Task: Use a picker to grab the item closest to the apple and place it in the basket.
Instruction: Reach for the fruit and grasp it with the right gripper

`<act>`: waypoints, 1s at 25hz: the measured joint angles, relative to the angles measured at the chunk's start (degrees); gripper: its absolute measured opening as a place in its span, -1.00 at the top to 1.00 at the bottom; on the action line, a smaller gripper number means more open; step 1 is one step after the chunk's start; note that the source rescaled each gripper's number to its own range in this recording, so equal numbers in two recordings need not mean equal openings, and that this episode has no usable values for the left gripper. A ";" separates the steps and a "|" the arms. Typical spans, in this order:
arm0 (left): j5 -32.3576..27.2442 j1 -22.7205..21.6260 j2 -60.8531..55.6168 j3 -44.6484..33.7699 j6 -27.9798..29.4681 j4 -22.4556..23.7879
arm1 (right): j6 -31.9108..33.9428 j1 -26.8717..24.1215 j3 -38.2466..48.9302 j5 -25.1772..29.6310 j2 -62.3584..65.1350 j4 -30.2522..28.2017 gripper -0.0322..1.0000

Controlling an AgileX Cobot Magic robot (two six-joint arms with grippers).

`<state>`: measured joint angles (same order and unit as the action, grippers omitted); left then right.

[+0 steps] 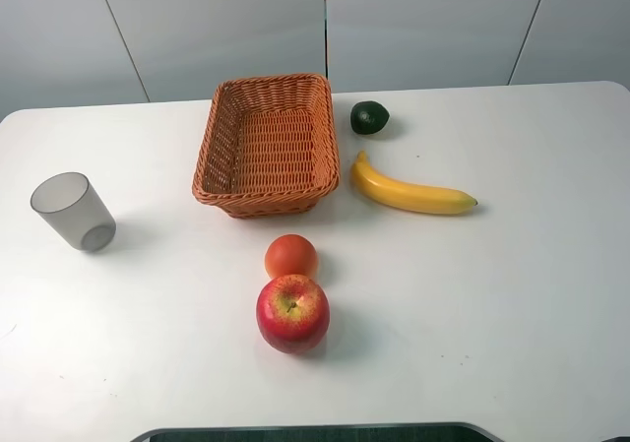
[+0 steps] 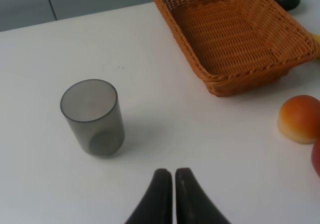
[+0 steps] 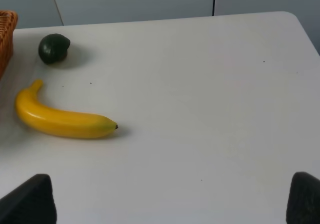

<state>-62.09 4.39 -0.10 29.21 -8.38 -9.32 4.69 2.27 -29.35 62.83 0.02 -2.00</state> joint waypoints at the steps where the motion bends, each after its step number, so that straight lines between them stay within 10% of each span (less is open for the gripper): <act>1: 0.00 0.00 0.00 0.00 0.00 0.00 | 0.00 0.00 0.00 0.00 0.00 0.00 -1.00; 18: 0.00 0.00 0.00 0.00 0.00 0.00 | -1.13 0.00 -0.82 1.39 -0.72 0.00 -1.00; 25: 0.00 0.00 0.00 0.00 0.00 0.00 | -1.76 0.00 -9.54 6.11 -19.02 0.26 -1.00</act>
<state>-62.09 4.39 -0.10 29.21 -8.38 -9.32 2.93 2.27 -38.89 68.94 -19.00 -1.74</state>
